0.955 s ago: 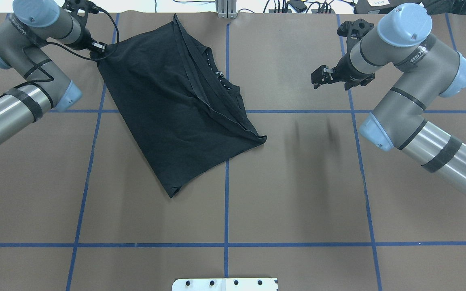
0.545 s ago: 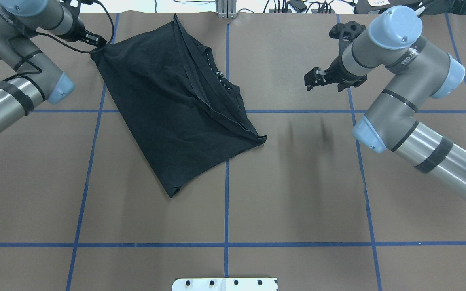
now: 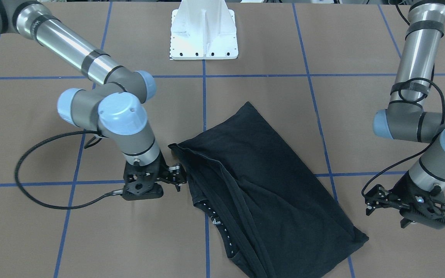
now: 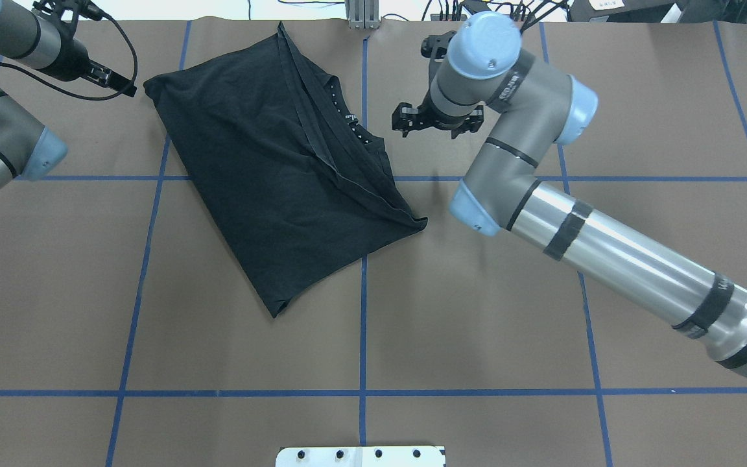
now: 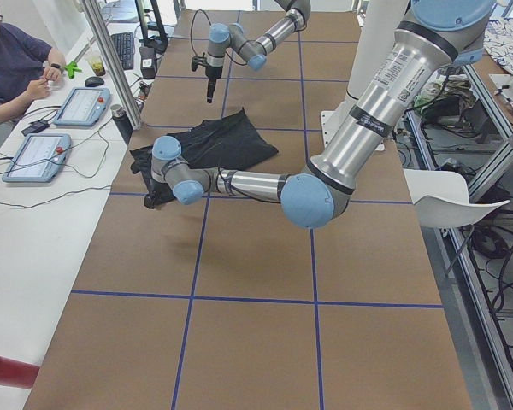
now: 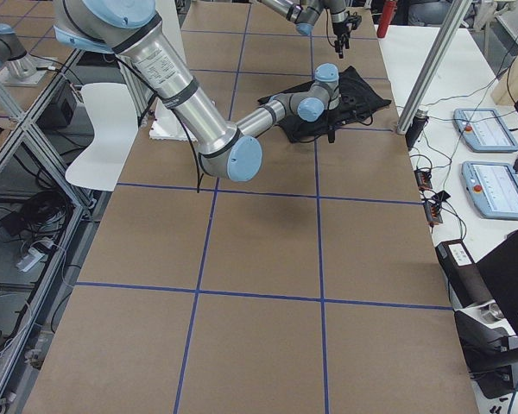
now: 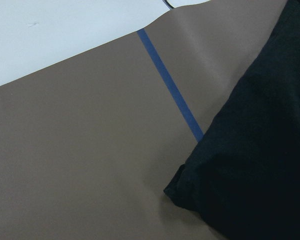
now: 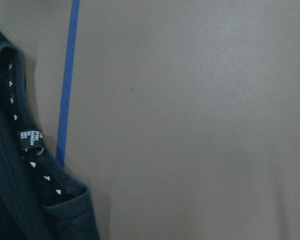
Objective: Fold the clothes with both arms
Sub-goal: 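Move the right gripper to the collar edge of the rotated shirt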
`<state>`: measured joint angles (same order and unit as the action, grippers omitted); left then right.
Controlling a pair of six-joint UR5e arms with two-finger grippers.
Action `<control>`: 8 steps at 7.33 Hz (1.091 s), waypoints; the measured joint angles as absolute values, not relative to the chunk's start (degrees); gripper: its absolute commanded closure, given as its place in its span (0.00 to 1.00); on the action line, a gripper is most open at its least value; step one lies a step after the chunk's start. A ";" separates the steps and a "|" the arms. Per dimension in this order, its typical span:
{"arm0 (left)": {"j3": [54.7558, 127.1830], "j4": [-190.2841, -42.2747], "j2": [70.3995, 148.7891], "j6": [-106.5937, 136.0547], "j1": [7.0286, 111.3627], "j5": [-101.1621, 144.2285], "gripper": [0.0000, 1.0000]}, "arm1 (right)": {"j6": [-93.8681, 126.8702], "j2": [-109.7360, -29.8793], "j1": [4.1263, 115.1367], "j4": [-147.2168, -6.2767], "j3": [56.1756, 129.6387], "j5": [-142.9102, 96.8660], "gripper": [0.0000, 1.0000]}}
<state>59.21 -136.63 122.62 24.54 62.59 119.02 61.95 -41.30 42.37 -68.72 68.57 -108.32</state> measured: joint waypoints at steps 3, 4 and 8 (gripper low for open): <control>59.65 -136.58 122.20 24.75 62.43 119.01 0.00 | 67.18 -38.95 38.68 -62.65 63.41 -104.65 0.11; 59.67 -136.58 122.18 24.77 62.41 119.01 0.00 | 67.85 -38.83 37.83 -61.83 62.91 -104.05 0.22; 59.50 -136.58 122.17 24.78 62.32 119.00 0.00 | 68.40 -38.65 35.68 -61.37 62.59 -102.93 0.33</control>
